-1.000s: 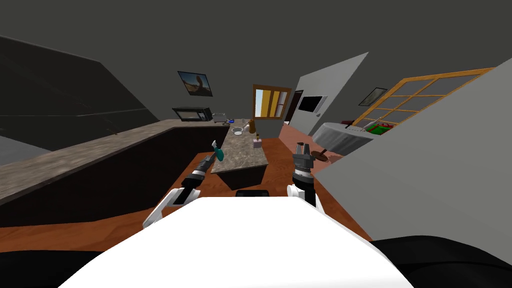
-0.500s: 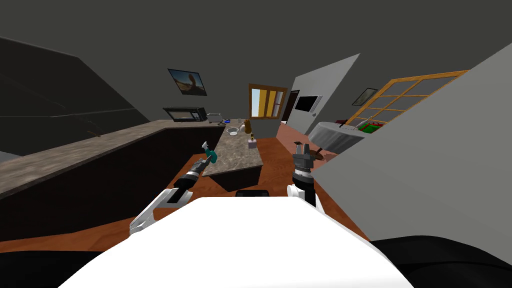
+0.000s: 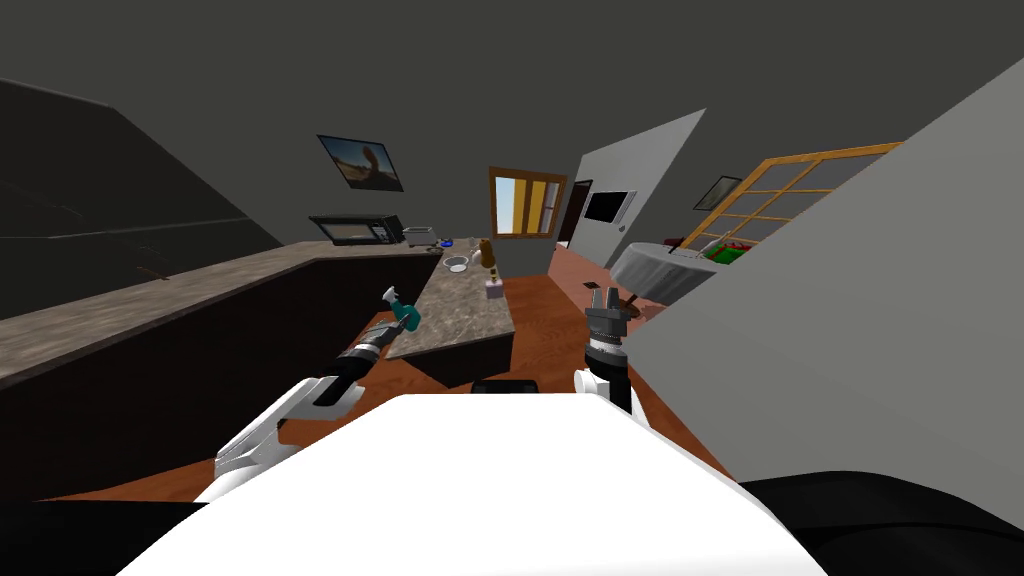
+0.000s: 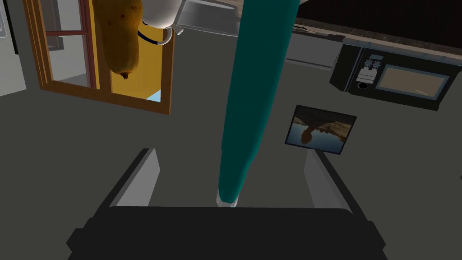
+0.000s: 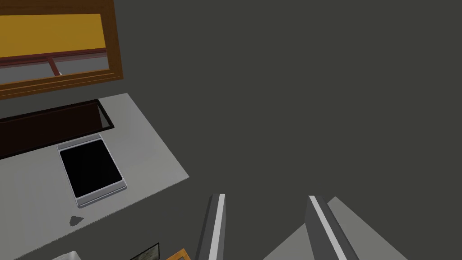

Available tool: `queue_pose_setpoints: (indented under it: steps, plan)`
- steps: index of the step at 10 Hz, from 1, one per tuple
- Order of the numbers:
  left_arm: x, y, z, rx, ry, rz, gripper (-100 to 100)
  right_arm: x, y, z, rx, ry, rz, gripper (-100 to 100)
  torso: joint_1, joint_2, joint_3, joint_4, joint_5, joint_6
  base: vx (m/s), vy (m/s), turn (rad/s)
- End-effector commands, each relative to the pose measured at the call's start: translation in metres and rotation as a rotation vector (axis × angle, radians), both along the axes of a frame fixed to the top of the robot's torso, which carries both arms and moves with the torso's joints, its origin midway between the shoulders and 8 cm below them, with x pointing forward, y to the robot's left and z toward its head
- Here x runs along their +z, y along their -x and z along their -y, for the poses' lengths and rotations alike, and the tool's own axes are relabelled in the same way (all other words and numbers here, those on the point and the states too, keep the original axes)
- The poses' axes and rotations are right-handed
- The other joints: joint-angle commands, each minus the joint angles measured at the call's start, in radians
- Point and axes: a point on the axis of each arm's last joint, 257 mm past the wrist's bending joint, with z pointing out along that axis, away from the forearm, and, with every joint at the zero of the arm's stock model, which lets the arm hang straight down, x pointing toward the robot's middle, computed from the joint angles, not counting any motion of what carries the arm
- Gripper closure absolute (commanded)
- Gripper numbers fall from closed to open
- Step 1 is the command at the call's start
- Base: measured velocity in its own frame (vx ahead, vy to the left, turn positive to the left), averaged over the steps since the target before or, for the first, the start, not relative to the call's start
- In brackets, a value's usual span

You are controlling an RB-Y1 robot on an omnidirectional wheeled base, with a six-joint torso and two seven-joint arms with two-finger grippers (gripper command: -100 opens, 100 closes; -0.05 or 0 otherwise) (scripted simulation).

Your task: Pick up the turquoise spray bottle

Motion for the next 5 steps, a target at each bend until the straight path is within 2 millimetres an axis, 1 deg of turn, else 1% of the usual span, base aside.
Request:
queue_pose_setpoints:
  steps: [1,2,3,4,5]
  plan:
    - [-0.002,0.001,-0.019,0.026,-0.047,-0.028,-100,0.0,0.0,0.0,0.0,0.0,0.0,0,0.0,0.0,0.0,0.0,0.0,0.0,0.023,-0.075,-0.035]
    - [-0.002,0.004,-0.037,0.049,-0.091,-0.054,-100,0.0,0.0,0.0,0.0,0.0,0.0,0,0.001,0.0,0.0,0.0,0.0,0.0,0.042,-0.095,-0.058]
    - [-0.001,0.006,-0.048,0.064,-0.12,-0.07,-100,0.0,0.0,0.0,0.0,0.0,0.0,0,0.0,-0.001,0.0,0.0,0.0,0.0,0.035,-0.101,-0.047]
    - [-0.001,0.004,-0.039,0.05,-0.098,-0.057,-100,0.0,0.0,0.0,0.0,0.0,0.0,0,-0.001,0.0,0.0,0.0,0.0,0.0,0.012,-0.043,0.0]
    - [-0.001,0.004,-0.04,0.055,-0.103,-0.06,0,0.0,0.0,0.0,0.0,0.0,0.0,0,0.002,0.001,0.0,0.0,0.0,0.0,0.003,-0.008,0.002]
